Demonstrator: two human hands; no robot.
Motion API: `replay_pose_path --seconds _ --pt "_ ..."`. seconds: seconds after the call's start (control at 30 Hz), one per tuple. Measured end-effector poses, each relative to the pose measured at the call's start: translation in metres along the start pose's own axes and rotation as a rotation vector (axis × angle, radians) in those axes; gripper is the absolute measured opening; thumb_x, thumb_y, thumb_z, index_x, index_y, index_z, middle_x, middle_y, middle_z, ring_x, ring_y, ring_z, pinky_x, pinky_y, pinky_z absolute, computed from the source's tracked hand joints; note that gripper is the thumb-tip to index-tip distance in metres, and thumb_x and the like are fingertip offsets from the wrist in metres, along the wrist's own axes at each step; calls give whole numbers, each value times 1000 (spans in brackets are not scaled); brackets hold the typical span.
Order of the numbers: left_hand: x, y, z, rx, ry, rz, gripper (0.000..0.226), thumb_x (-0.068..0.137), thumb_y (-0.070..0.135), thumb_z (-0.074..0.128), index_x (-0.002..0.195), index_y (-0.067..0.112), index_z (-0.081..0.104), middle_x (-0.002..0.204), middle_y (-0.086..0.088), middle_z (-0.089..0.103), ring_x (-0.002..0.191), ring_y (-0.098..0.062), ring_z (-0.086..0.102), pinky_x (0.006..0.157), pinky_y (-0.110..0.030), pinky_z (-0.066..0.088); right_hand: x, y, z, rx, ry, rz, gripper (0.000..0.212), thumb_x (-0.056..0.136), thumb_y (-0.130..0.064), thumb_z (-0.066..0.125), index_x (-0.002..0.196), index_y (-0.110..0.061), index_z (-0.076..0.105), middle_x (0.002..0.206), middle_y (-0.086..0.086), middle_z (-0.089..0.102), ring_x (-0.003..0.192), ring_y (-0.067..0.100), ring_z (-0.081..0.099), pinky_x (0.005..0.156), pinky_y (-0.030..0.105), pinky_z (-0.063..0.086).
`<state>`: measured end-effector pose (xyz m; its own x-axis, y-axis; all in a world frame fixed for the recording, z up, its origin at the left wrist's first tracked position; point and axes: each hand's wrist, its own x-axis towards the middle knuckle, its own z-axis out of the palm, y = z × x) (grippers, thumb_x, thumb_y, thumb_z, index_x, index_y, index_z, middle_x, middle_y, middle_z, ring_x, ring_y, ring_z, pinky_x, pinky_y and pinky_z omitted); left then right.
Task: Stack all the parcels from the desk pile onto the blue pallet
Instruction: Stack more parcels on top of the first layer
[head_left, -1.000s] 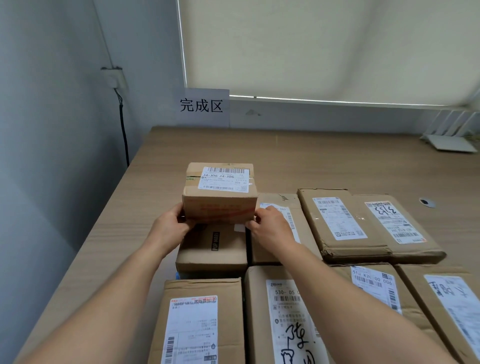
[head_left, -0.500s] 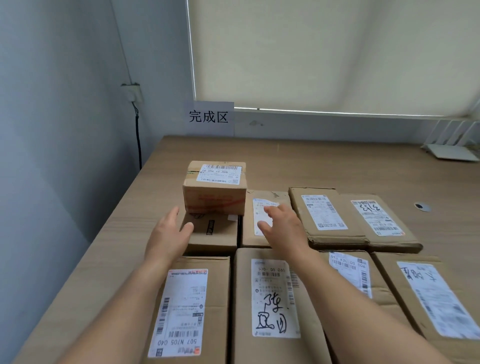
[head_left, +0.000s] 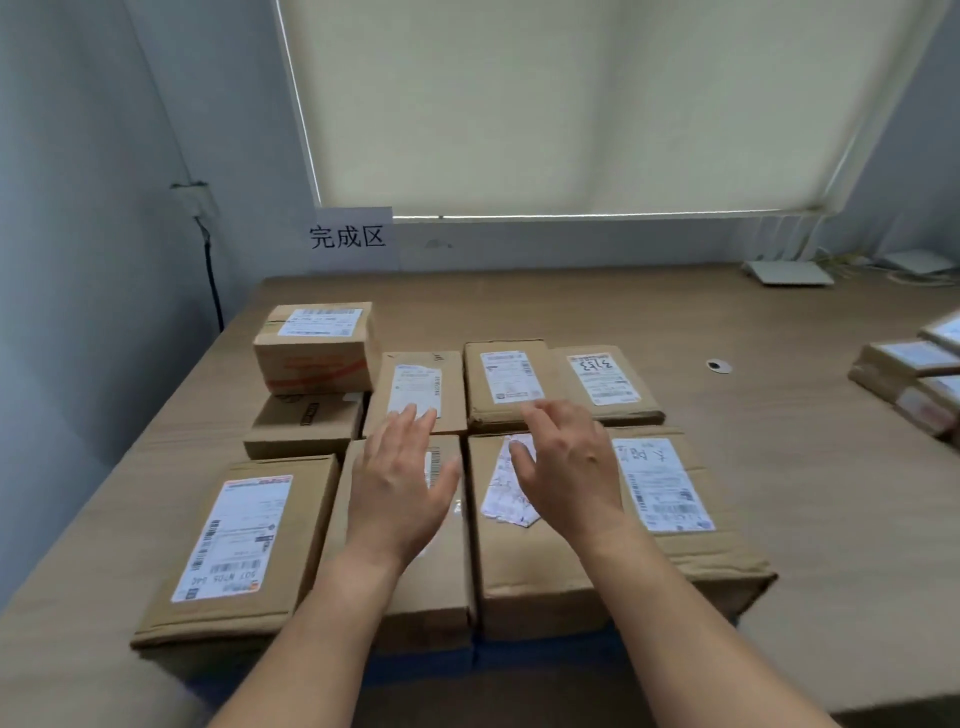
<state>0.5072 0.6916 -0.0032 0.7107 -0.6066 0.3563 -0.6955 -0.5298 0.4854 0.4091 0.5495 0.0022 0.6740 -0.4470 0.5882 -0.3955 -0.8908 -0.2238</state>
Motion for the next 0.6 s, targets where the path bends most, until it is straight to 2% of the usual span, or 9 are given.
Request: replay_pose_path --seconds 0.2,0.33,0.43,0.6 --pt "-34 86 33 -14 -76 109 69 82 52 36 141 17 41 151 -6 33 141 -23 25 114 -39 17 -51 62 -59 -85 56 71 38 64 -16 80 99 -7 68 99 12 66 85 31 65 68 38 52" --pt "-58 139 63 -37 -139 207 76 80 59 28 142 17 40 151 -7 32 142 -23 24 114 -39 16 -92 108 -95 -163 61 144 40 63 -20 78 99 -7 68 95 13 66 80 31 65 65 37 52" --pt "-76 179 86 -70 -155 281 75 79 58 29 139 16 45 149 -10 36 139 -27 30 113 -46 22 -123 139 -121 -221 46 214 46 62 -22 82 103 -6 67 96 14 66 83 31 65 67 38 53" --pt "-103 243 119 -129 -238 389 69 86 58 34 146 23 29 156 -3 21 145 -19 13 114 -31 3 -165 186 -163 -327 96 291 44 69 -25 78 107 -7 66 99 13 67 85 28 65 68 37 52"
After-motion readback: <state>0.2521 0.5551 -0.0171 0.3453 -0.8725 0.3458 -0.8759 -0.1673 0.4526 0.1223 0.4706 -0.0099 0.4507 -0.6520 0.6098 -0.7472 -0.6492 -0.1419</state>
